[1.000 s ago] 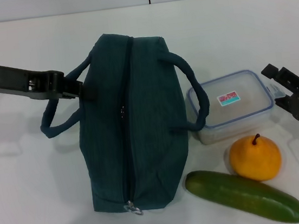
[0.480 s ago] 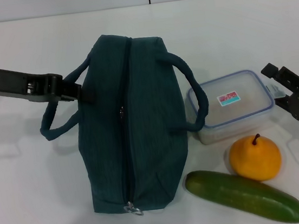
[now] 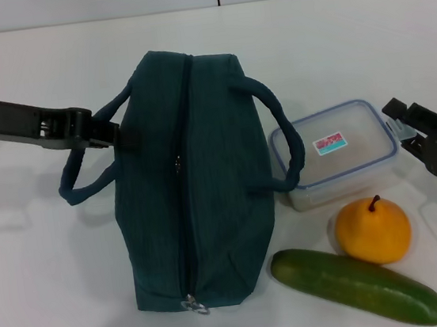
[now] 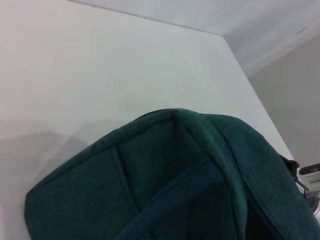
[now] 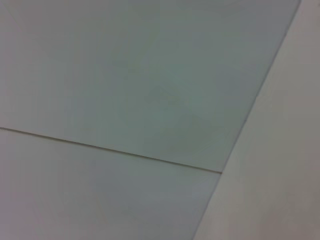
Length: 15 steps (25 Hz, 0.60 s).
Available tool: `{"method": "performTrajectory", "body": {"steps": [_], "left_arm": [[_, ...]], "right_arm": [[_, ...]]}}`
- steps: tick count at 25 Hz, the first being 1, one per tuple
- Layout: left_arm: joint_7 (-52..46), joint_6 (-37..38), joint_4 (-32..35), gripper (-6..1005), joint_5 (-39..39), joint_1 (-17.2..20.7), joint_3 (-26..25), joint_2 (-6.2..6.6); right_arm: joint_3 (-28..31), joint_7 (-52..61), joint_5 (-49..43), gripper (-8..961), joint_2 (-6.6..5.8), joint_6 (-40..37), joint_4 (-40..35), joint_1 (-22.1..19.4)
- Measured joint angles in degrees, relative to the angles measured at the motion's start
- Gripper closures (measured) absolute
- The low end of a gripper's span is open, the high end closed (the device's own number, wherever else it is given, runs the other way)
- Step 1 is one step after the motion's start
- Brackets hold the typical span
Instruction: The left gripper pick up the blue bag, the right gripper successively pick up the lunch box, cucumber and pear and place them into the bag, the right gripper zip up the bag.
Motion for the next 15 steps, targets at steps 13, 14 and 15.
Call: {"method": "performTrajectory", "body": {"steps": [13,14,15], "left_arm": [[0.2,-0.4,0.0,946,0.0,-0.1,0.0,-0.02],[0.2,-0.4,0.0,946,0.0,0.0,0.0,-0.04],[0.3,-0.4,0.0,946,0.0,0.0,0.0,-0.07]], "right_arm": [[-0.3,1.2,-0.1,806,-0.06,1.7,-0.1,0.2],[-0.3,1.3,-0.1,815,-0.06,1.8,-0.1,0.2],[-0.3,1.3,-0.1,823,-0.04,2.0,-0.1,0.3]]}}
